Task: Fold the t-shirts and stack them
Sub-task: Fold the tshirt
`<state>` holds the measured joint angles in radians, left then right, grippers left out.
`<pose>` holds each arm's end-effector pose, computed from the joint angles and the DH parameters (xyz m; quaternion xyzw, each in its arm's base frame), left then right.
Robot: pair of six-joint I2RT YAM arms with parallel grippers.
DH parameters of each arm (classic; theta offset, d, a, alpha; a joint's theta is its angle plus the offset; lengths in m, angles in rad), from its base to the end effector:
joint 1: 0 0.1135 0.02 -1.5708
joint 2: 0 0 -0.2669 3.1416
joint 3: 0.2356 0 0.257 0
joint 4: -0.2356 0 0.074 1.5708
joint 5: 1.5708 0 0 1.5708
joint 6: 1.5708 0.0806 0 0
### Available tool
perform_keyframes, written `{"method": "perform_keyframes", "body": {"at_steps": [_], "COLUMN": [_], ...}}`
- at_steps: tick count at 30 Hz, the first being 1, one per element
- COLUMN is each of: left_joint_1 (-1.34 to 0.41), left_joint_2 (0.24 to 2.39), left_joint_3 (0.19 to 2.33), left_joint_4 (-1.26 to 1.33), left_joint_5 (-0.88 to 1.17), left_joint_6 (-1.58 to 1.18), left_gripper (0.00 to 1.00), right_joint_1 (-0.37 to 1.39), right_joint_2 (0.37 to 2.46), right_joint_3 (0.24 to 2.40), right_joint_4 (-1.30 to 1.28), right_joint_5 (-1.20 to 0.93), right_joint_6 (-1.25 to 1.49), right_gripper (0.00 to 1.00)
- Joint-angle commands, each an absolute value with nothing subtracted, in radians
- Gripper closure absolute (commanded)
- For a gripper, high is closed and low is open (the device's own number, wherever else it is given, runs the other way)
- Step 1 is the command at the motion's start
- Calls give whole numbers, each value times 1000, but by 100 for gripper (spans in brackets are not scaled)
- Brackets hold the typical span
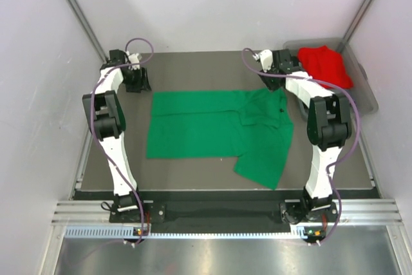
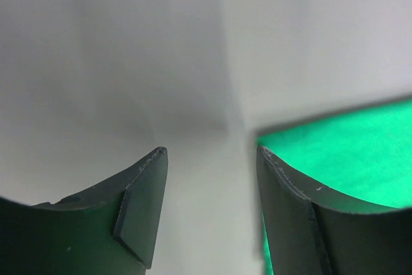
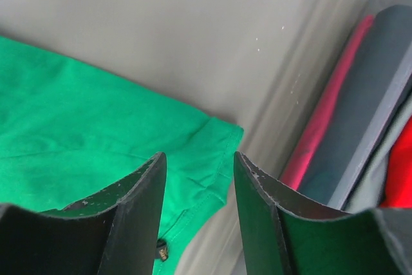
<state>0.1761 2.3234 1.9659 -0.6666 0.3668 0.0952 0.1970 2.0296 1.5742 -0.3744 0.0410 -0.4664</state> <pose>0.5319 0.0653 0.1496 0.0109 0.9479 -0.1381 0.2867 0.4844 0.0933 0.1828 -0.2965 0.8836 -0.0676 0.3562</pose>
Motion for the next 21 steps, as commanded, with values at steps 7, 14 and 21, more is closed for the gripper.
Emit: {"method": "perform_keyframes", "body": {"at_steps": [7, 14, 21], "left_joint_1": [143, 141, 140], "left_joint_2": [2359, 2379, 2376], "left_joint_3": [1954, 1953, 1954], "left_joint_4": [-715, -715, -698], "left_joint_5": [552, 532, 497], "left_joint_6": [75, 72, 66], "left_gripper": [39, 63, 98], "right_joint_1": [156, 152, 149], "right_joint_2": [2062, 2095, 2180], "right_joint_3": [1611, 1631, 1704], "right_joint_4": [-379, -376, -380], "right_joint_5": [23, 31, 64], "right_joint_6": [-446, -439, -416], "right_gripper": [53, 53, 53]}}
